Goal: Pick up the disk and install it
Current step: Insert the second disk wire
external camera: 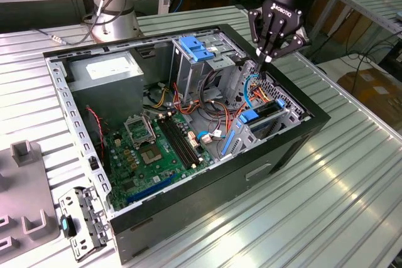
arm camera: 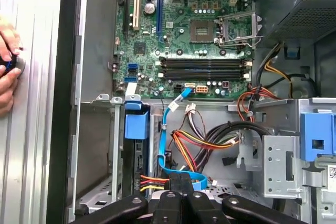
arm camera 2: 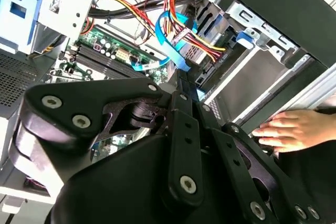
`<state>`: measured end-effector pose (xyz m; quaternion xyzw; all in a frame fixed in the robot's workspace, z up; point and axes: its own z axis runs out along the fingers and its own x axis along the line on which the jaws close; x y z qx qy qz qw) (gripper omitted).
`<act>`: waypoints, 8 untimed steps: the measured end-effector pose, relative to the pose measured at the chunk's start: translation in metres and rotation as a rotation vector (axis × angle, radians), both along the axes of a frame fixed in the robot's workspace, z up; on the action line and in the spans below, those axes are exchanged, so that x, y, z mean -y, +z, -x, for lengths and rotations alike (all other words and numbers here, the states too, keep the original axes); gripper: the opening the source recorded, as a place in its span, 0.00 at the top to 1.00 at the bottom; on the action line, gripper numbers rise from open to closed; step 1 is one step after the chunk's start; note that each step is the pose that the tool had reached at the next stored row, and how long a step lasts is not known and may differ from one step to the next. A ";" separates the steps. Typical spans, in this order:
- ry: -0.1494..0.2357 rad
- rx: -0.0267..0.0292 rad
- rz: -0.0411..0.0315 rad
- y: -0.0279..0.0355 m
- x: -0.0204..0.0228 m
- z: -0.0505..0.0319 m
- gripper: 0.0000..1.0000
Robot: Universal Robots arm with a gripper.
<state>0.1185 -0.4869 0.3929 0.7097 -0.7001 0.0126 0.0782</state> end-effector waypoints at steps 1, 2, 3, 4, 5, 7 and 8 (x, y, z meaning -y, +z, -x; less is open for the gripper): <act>0.000 -0.0008 0.0326 -0.0014 -0.0035 -0.0033 0.89; -0.001 -0.0009 0.0609 -0.0015 -0.0053 -0.0035 0.83; -0.001 -0.0009 0.0970 -0.0020 -0.0074 -0.0039 0.76; -0.001 -0.0011 0.1107 -0.0029 -0.0099 -0.0046 0.70; -0.001 -0.0017 0.1134 -0.0042 -0.0121 -0.0052 0.70; -0.001 -0.0034 0.1139 -0.0057 -0.0157 -0.0066 0.70; -0.001 -0.0036 0.1140 -0.0058 -0.0170 -0.0066 0.70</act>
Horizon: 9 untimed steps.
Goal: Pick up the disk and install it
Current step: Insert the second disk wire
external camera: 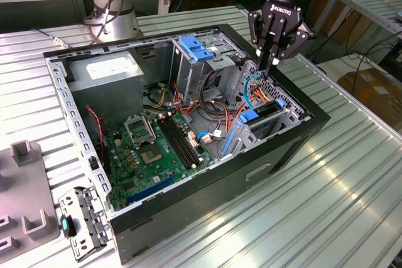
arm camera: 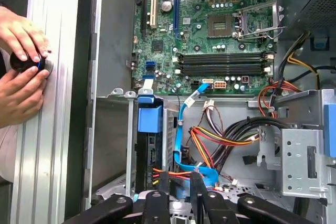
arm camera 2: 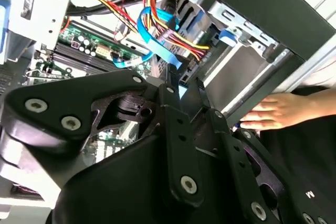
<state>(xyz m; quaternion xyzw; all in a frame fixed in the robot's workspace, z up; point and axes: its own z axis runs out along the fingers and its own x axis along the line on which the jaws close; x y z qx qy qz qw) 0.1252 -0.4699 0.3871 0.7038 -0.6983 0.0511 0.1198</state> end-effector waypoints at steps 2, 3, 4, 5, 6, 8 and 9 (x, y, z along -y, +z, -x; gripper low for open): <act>0.000 -0.0001 0.0008 -0.0001 -0.0042 0.0000 0.70; 0.000 -0.0001 0.0050 -0.0006 -0.0053 0.0000 0.70; 0.000 0.0000 0.0211 -0.0025 -0.0078 0.0000 0.70; 0.000 0.0000 0.0314 -0.0035 -0.0087 0.0000 0.70; 0.000 0.0000 0.0397 -0.0043 -0.0092 0.0000 0.70; 0.000 -0.0001 0.0654 -0.0068 -0.0097 0.0000 0.70; 0.000 0.0000 0.0705 -0.0078 -0.0099 0.0000 0.70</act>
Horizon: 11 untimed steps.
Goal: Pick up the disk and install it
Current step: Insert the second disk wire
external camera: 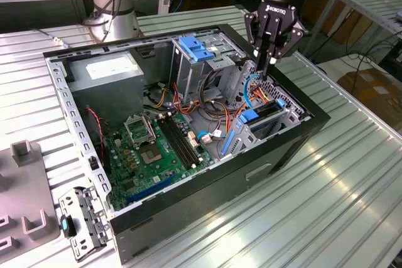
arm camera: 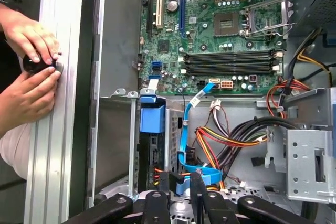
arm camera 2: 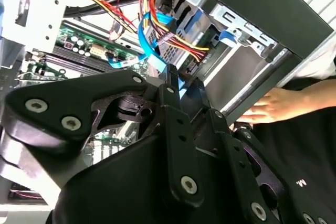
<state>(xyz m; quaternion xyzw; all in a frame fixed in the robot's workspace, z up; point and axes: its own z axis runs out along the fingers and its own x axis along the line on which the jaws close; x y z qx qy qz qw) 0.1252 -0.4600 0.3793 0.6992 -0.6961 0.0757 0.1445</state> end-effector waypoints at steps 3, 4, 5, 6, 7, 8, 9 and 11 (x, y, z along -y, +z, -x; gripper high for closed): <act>0.000 0.0000 0.0165 -0.0052 -0.0012 0.0000 0.71; 0.000 0.0000 0.0169 -0.0051 -0.0012 -0.0001 0.78; 0.000 0.0000 0.0170 -0.0051 -0.0012 0.0000 0.84; 0.000 0.0000 0.0169 -0.0051 -0.0012 0.0000 0.84; 0.000 0.0000 0.0169 -0.0052 -0.0012 0.0000 0.84; 0.000 0.0000 0.0169 -0.0052 -0.0012 -0.0001 0.84; 0.000 0.0000 0.0170 -0.0051 -0.0012 -0.0001 0.84; 0.000 0.0000 0.0186 -0.0053 -0.0012 -0.0001 0.83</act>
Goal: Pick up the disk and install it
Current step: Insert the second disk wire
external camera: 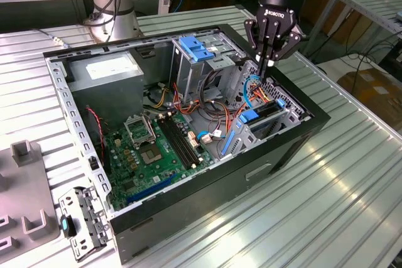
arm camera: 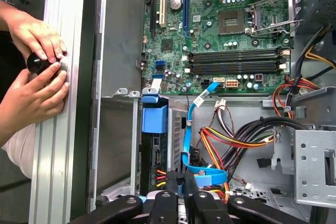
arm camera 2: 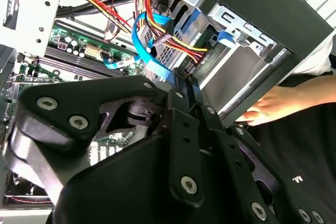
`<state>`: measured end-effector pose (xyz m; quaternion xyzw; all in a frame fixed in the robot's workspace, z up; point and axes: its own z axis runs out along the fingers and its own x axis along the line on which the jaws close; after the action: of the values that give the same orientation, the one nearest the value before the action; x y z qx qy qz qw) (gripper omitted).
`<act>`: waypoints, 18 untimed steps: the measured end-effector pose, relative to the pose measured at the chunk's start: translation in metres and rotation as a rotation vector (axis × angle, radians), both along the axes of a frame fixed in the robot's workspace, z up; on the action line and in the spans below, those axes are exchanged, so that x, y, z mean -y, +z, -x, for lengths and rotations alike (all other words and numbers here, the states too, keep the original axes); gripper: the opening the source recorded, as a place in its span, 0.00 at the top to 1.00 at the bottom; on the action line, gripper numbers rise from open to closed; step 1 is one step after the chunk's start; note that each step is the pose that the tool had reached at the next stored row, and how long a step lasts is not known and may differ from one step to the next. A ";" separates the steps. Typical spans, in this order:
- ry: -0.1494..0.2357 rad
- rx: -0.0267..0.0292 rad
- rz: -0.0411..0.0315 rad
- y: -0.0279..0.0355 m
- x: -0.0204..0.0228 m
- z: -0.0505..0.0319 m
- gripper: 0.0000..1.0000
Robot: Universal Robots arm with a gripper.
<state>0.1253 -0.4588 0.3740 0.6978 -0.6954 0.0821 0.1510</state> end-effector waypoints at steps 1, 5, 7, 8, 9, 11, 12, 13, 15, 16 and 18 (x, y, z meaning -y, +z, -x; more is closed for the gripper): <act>0.000 0.0000 0.0002 -0.0001 0.0000 0.0000 0.76; 0.000 0.0000 0.0008 -0.0013 0.0000 0.0000 0.78; 0.000 0.0000 0.0009 -0.0017 0.0000 0.0000 0.84; 0.000 0.0000 0.0009 -0.0019 0.0001 0.0000 0.84; 0.000 0.0000 0.0007 -0.0021 0.0003 0.0000 0.84; 0.007 0.0034 -0.0243 -0.0048 0.0107 0.0010 0.84; 0.009 0.0037 -0.0296 -0.0053 0.0122 0.0013 0.84; 0.011 0.0039 -0.0338 -0.0058 0.0132 0.0017 0.84; 0.017 0.0050 -0.0414 -0.0069 0.0144 0.0042 0.84; 0.019 0.0055 -0.0438 -0.0074 0.0145 0.0056 0.84; 0.023 0.0083 -0.0506 -0.0090 0.0150 0.0103 0.84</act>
<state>0.1150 -0.4738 0.3650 0.7089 -0.6898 0.0691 0.1295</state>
